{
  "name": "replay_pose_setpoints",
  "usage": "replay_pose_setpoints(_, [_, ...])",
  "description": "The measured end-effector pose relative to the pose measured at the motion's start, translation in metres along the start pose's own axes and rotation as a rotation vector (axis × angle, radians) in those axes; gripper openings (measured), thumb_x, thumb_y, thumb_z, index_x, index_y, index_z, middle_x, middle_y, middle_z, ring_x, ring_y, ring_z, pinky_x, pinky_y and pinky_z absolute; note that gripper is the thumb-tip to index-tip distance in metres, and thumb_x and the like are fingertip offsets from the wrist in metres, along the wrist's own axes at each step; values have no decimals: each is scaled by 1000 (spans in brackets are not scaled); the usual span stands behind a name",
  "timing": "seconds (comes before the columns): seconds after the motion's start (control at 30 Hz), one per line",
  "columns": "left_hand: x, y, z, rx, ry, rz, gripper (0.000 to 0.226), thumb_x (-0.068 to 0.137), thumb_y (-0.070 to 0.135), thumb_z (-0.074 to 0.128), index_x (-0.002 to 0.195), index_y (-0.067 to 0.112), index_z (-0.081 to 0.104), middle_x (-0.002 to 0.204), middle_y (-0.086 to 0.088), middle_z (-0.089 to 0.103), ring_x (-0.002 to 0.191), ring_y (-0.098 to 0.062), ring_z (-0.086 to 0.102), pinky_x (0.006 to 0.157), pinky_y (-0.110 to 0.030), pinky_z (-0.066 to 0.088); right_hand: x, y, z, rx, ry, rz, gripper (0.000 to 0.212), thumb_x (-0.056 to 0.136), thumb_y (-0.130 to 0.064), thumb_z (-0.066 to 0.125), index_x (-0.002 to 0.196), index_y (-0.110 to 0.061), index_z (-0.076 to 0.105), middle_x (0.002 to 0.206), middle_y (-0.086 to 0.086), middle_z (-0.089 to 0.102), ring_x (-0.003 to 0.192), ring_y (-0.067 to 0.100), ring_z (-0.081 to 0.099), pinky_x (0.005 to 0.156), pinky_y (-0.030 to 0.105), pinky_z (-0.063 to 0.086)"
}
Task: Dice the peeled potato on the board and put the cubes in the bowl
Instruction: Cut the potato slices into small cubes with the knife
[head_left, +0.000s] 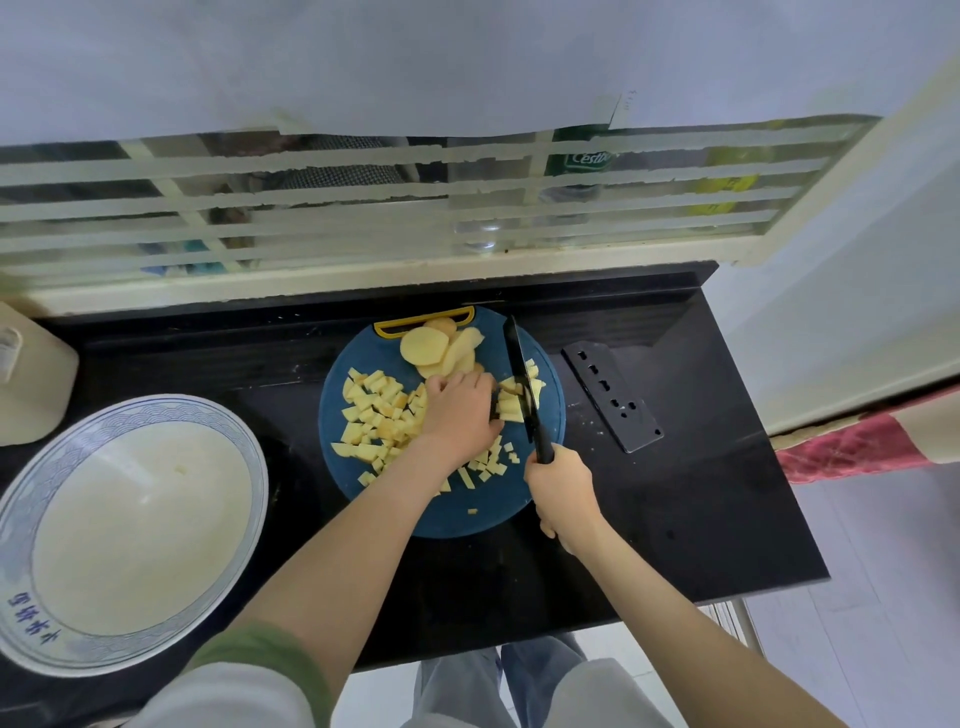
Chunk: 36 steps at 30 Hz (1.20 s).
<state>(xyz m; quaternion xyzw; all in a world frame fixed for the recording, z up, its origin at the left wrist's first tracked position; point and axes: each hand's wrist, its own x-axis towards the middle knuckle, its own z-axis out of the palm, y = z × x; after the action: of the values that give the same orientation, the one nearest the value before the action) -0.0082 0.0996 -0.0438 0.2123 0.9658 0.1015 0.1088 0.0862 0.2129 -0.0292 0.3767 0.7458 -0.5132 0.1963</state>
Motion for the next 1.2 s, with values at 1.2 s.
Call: replay_pose_setpoints(1.2, [13, -7, 8, -112, -70, 122, 49, 83, 45, 60, 123, 22, 44, 117, 7, 52, 116, -17, 39, 96, -38, 20, 8, -3, -11, 23, 27, -7, 13, 95, -13, 46, 83, -11, 51, 69, 7, 46, 50, 16, 37, 45, 28, 36])
